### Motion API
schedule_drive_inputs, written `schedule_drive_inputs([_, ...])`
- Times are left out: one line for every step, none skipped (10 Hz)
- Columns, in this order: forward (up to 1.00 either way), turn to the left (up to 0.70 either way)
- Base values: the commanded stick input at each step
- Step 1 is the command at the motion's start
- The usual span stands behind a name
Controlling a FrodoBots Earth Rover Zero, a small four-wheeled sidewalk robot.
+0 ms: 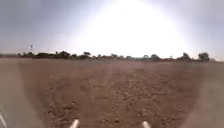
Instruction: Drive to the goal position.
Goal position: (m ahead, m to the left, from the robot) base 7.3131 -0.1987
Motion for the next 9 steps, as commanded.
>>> schedule_drive_inputs([1.00,0.00])
schedule_drive_inputs([1.00,0.00])
schedule_drive_inputs([1.00,0.00])
schedule_drive_inputs([1.00,0.00])
schedule_drive_inputs([1.00,0.00])
schedule_drive_inputs([1.00,0.00])
schedule_drive_inputs([1.00,0.00])
schedule_drive_inputs([1.00,0.00])
schedule_drive_inputs([1.00,0.00])
